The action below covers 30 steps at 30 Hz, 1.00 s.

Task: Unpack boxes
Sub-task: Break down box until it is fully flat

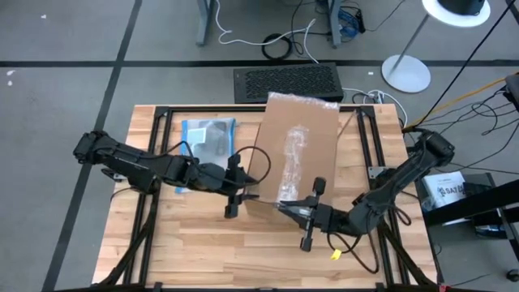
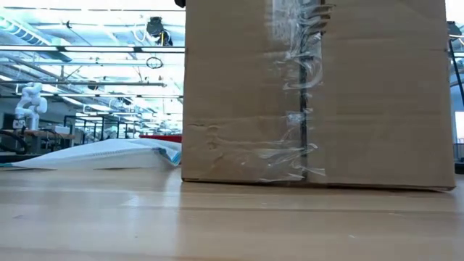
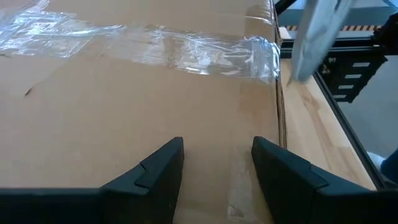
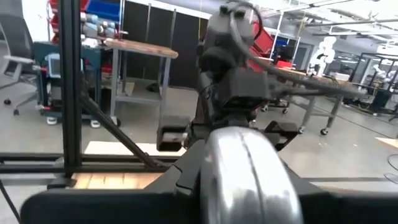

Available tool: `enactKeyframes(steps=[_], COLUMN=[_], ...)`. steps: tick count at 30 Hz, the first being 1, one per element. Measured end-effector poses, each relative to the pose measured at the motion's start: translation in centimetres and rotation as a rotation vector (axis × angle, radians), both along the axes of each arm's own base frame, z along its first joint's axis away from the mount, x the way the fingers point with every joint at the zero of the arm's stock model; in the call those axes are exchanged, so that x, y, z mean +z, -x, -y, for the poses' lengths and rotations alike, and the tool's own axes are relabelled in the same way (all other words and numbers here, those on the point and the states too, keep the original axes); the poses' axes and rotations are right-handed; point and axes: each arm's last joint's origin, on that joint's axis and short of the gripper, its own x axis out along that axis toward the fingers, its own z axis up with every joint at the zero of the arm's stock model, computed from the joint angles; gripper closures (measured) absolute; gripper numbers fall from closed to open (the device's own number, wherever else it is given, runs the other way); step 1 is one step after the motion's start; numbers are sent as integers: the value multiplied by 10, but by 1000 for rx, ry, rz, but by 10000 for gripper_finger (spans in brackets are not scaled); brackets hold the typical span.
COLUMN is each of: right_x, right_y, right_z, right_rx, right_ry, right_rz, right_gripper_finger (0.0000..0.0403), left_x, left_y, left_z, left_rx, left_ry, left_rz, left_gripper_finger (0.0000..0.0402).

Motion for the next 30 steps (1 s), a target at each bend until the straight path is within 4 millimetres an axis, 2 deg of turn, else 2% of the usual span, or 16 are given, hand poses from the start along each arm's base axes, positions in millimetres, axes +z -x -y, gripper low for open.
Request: enactKeyframes(steps=[22,30], right_x=[-7,-7], right_y=[-2,8], right_z=[-1,-12], right_rx=[-48,-76], right_ry=[2,14], right_rz=[-32,-44], right_gripper_finger=[336,336], left_x=[0,1], left_y=[0,-1], left_z=[0,-1], left_rx=[2,15], left_ry=[-2,-6], left_rz=[0,9], left_gripper_finger=[201,201])
